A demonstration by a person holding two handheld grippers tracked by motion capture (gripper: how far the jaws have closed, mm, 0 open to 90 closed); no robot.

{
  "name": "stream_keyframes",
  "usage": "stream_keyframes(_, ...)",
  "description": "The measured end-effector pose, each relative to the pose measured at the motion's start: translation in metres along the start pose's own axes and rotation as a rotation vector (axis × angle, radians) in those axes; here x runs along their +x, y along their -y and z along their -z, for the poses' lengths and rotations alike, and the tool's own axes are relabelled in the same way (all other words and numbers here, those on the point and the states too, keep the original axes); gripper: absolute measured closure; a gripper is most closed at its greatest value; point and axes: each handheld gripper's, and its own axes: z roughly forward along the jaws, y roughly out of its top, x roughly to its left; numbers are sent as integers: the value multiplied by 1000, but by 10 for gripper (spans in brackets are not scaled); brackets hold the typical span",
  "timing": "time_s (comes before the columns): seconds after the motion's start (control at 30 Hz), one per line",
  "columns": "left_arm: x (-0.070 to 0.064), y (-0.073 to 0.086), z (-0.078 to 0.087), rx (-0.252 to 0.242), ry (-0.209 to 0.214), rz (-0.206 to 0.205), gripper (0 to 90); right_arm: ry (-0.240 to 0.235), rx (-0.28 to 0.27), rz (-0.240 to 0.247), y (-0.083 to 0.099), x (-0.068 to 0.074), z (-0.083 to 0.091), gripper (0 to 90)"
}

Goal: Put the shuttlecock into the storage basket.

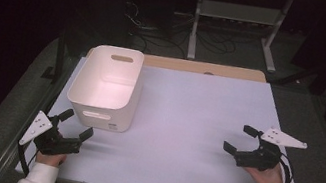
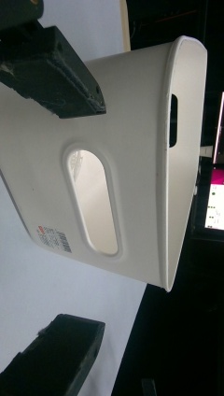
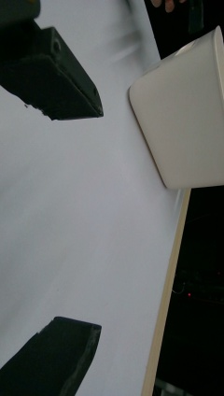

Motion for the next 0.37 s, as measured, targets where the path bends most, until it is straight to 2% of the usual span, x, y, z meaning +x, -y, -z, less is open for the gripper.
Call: stream_keyframes(0.37,0,-1,2,1,-1,-2,0,22,-16,-4,11,1,10,0)
